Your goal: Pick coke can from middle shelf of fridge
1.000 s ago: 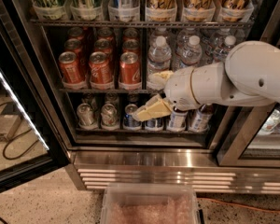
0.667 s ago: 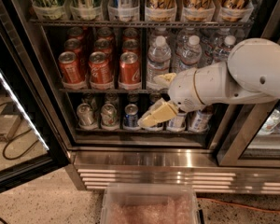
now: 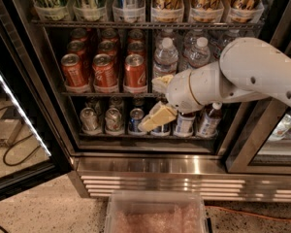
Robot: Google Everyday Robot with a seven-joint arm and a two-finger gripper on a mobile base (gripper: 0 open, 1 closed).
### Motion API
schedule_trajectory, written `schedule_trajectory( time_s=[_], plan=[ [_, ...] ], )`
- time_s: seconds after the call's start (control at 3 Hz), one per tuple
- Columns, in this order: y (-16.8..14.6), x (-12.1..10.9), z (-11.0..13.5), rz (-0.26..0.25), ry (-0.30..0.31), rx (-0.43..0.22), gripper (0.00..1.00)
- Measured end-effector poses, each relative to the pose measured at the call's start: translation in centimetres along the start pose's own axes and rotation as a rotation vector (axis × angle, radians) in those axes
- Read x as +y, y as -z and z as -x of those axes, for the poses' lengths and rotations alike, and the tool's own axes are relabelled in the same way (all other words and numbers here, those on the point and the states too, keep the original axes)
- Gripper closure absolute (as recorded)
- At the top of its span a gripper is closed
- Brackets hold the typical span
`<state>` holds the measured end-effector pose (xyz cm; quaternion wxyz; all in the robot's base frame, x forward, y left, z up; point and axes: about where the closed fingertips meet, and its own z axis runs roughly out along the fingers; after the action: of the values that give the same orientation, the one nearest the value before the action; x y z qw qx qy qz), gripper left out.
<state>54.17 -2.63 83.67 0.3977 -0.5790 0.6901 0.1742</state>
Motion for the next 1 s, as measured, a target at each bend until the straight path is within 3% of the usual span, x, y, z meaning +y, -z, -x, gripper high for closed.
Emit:
schedule_trajectory(
  time_s=[0.67,1.0],
  plan=[
    [-3.8,-2.6,3.0,-0.044,0.033,-0.052,0.21],
    [-4.8,-5.0,4.0,-0.096,0.054,-0.048,0.21]
  ],
)
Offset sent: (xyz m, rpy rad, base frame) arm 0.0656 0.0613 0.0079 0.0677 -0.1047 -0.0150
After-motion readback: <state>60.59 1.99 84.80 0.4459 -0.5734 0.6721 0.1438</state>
